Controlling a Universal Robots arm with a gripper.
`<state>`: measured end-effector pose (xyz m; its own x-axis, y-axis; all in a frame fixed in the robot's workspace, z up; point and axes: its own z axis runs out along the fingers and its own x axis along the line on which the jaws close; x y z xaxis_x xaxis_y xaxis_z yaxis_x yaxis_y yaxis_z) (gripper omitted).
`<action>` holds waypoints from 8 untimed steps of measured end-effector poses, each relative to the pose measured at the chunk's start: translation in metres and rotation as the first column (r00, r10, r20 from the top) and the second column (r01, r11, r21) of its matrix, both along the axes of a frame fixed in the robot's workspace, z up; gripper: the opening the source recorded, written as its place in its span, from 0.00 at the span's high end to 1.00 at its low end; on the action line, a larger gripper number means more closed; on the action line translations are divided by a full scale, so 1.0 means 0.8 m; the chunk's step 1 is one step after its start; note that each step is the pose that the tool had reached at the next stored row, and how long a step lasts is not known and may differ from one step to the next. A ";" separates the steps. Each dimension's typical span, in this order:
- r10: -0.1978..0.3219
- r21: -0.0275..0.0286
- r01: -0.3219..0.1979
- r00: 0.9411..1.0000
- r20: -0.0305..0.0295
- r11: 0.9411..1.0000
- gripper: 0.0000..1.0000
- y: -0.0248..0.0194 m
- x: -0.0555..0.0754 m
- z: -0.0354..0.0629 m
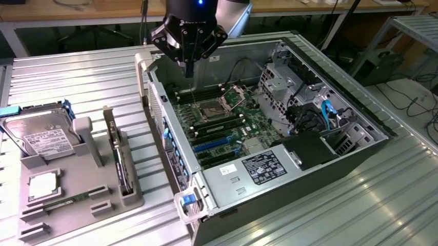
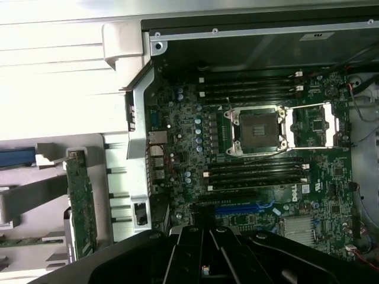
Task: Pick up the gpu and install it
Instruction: 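Reach for the gpu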
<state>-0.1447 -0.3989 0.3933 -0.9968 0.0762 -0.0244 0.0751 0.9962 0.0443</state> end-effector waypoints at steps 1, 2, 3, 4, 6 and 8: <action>0.000 0.000 0.000 1.000 0.000 1.000 0.89 0.0000 -0.001 0.000; 0.000 0.000 0.000 1.000 0.000 1.000 0.89 0.0000 -0.002 0.000; 0.000 0.000 0.000 1.000 0.000 1.000 0.89 0.0000 -0.003 0.000; 0.000 0.000 0.000 1.000 0.000 1.000 0.89 0.0000 -0.003 0.000; 0.000 0.000 0.000 1.000 0.000 1.000 0.89 0.0000 -0.005 0.000; 0.000 0.000 0.000 1.000 0.000 1.000 0.89 0.0000 -0.007 0.000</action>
